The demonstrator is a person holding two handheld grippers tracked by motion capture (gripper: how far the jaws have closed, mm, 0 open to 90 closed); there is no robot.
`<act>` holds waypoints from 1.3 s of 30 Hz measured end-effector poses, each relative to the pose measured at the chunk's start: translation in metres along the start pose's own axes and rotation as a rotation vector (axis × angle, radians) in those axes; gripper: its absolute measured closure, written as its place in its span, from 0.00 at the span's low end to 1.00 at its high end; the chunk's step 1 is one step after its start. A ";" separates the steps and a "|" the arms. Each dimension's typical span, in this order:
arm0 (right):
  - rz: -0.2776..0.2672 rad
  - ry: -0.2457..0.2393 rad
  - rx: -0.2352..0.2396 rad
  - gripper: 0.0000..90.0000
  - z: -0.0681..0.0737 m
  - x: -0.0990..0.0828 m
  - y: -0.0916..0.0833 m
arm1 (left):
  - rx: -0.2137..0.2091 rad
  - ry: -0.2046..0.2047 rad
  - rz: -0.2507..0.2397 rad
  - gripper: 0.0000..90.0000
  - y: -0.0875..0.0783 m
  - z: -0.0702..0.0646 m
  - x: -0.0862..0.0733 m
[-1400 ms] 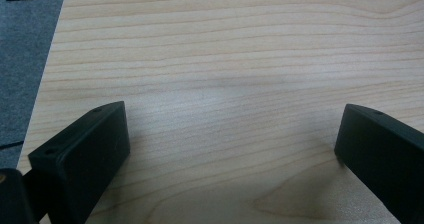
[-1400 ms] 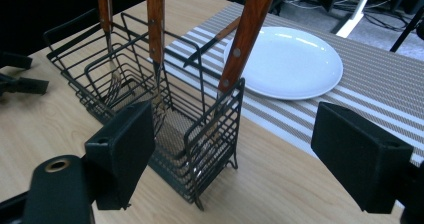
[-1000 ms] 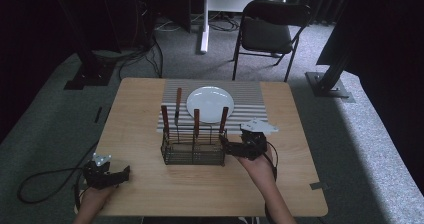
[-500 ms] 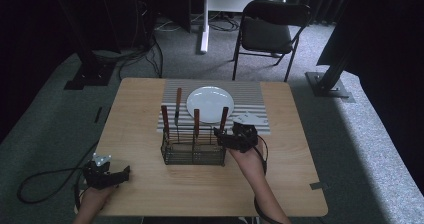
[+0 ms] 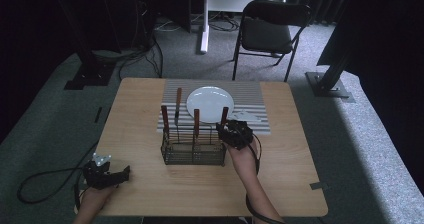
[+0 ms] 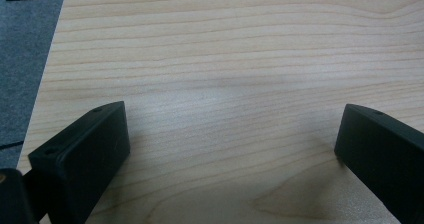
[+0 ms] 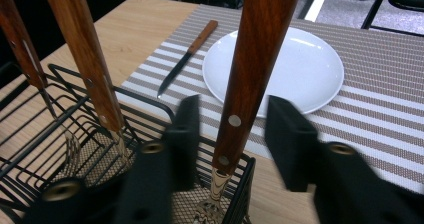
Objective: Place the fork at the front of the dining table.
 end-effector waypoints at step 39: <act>-0.154 -0.004 0.034 0.84 0.022 0.043 -0.037 | 0.000 -0.002 -0.001 0.01 0.000 0.000 0.000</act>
Point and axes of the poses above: each handheld gripper's, and its own axes: y roughly forward along the jaws, x roughly out of its top, z roughly to its left, the point moved 6 cm from there along y, roughly forward along the jaws, and after that the axes turned 14 degrees about -z, right-handed, at the moved point
